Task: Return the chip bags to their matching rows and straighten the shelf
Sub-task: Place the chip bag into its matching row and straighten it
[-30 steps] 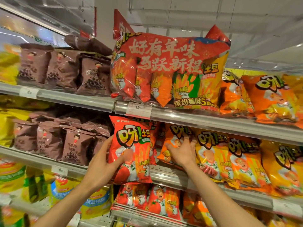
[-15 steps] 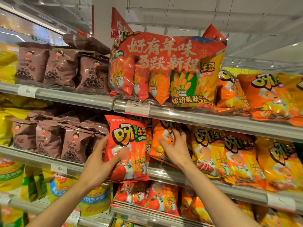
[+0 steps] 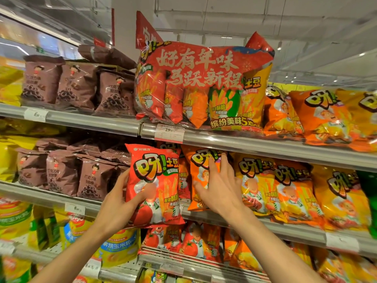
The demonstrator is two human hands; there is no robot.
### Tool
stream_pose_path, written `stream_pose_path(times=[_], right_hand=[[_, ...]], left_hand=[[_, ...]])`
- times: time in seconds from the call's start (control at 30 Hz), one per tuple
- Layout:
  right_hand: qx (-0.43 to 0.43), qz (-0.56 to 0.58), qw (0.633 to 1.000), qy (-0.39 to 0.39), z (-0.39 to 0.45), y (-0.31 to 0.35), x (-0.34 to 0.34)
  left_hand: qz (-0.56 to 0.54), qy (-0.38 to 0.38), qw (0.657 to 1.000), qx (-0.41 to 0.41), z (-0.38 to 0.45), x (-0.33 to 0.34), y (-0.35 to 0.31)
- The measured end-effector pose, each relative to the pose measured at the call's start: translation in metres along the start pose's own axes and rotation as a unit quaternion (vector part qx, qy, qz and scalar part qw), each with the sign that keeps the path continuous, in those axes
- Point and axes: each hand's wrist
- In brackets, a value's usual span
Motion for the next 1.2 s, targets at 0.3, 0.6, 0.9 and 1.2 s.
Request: stream_pose_path(times=[0.3,0.6,0.9,1.2], right_hand=[[0.027,-0.096,0.993,-0.06,-0.026,-0.077,-0.035],[0.107,-0.077,0.988,-0.079,-0.051,-0.153,-0.054],[0.141,-0.034,0.986,-0.081,-0.061,-0.183,-0.054],[0.154,-0.004,0.986,-0.069,-0.064,-0.194,-0.054]], left_hand=[[0.041,0.032,0.998,0.039,0.01,0.069,-0.028],[0.109,0.037,0.991,0.062,0.043,0.144,-0.061],[0.142,0.005,0.988,0.055,0.055,0.181,-0.067],[0.079,-0.068,0.994,0.036,0.041,0.191,-0.056]])
Point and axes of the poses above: each hand's wrist, its own z-axis towards the middle knuckle, its own x-axis out of the palm, y = z × x, and after that the axes turned 8 degrees about -y, right-handed
